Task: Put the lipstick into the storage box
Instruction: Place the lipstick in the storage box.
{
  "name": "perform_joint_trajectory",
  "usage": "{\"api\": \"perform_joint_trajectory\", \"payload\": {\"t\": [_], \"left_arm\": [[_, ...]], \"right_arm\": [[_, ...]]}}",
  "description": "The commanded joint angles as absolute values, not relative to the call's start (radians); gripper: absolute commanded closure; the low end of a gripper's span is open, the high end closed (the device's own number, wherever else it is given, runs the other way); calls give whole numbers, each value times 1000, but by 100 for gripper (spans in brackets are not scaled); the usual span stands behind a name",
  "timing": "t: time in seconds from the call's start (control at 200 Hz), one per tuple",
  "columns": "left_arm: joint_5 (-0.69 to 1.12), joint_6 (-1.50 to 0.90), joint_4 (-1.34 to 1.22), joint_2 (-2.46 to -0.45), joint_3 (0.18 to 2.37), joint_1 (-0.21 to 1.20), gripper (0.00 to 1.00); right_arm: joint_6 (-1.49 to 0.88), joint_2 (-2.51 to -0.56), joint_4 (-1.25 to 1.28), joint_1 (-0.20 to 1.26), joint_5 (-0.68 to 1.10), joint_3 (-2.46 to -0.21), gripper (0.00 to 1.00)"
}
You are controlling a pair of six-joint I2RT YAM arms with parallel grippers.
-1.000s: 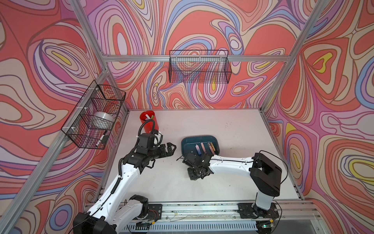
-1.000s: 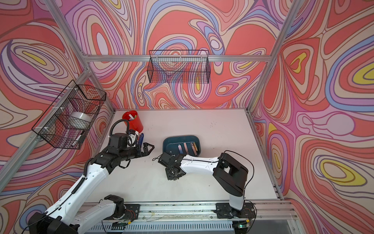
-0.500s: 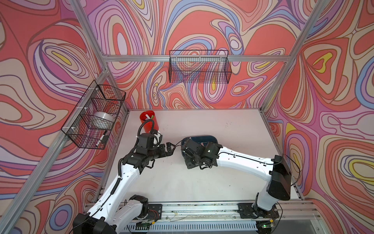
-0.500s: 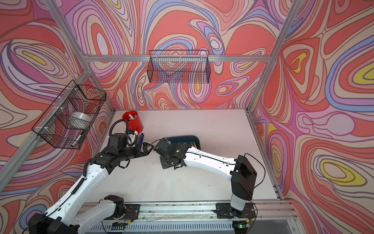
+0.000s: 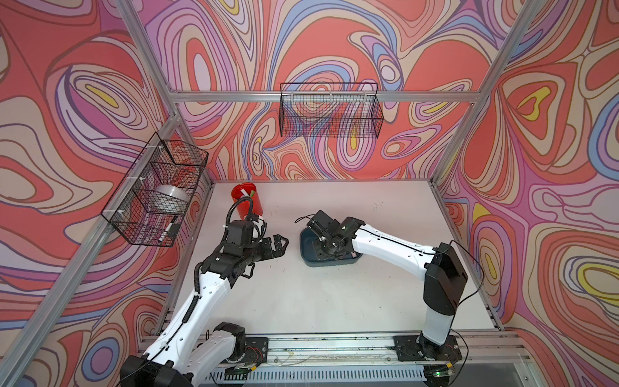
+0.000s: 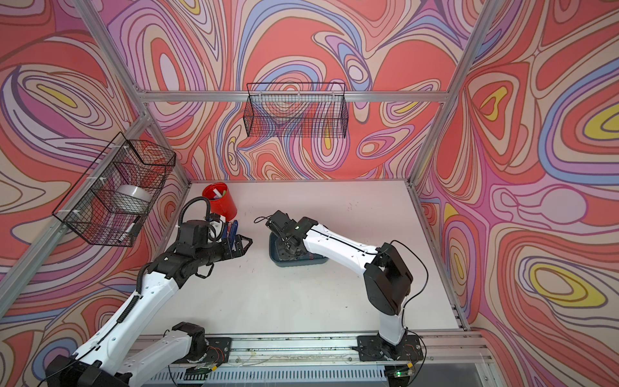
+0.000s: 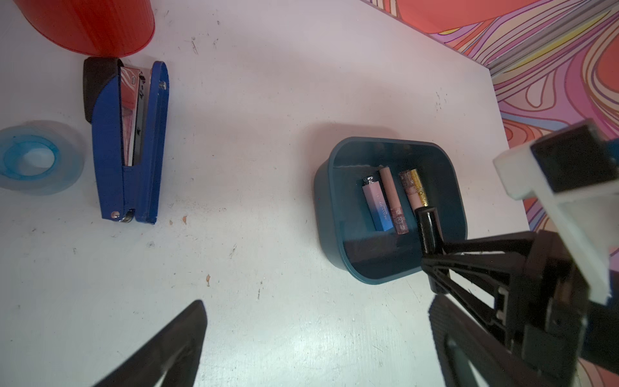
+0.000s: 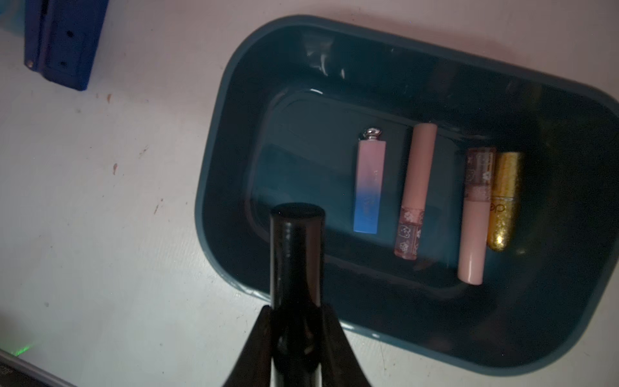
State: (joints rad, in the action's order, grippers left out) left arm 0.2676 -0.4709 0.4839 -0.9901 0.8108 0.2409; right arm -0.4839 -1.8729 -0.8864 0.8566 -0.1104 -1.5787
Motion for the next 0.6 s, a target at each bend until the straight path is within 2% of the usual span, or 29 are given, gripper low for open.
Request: {"api": "perform_joint_trajectory", "payload": {"t": [0.0, 0.596], "left_arm": [[264, -476, 482, -1005, 805, 233, 0], [296, -433, 460, -1142, 873, 203, 0]], "right_arm": [[-417, -1928, -882, 829, -78, -1636, 77], [-372, -2175, -833, 746, 39, -1713, 78]]}}
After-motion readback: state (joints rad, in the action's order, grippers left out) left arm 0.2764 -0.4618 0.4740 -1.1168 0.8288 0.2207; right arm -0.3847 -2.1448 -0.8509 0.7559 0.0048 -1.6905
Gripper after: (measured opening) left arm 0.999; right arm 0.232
